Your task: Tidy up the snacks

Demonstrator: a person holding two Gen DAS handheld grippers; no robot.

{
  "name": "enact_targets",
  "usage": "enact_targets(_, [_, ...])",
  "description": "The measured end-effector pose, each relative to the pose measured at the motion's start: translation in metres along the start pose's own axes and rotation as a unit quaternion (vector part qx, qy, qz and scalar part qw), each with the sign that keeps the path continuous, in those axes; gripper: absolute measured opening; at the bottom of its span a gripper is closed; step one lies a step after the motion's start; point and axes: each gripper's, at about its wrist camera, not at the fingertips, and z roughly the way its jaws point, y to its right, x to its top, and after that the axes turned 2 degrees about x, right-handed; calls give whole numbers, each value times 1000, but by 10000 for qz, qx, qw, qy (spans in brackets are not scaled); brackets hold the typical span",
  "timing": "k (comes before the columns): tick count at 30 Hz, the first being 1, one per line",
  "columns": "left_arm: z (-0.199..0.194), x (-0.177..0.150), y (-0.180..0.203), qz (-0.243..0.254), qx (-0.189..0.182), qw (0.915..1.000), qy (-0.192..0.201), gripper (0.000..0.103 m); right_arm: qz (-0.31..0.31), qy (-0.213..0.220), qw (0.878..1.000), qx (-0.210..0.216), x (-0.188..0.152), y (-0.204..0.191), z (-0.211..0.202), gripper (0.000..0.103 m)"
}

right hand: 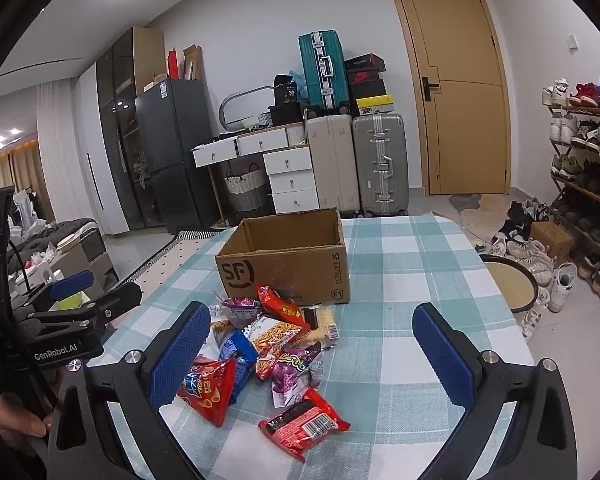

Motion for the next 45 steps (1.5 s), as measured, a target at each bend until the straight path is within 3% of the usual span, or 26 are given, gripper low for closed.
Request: enact_targets(45, [-8, -3, -1, -100, -176, 9998, -47, 102, -9, 100, 9999, 34, -8, -6, -6, 103])
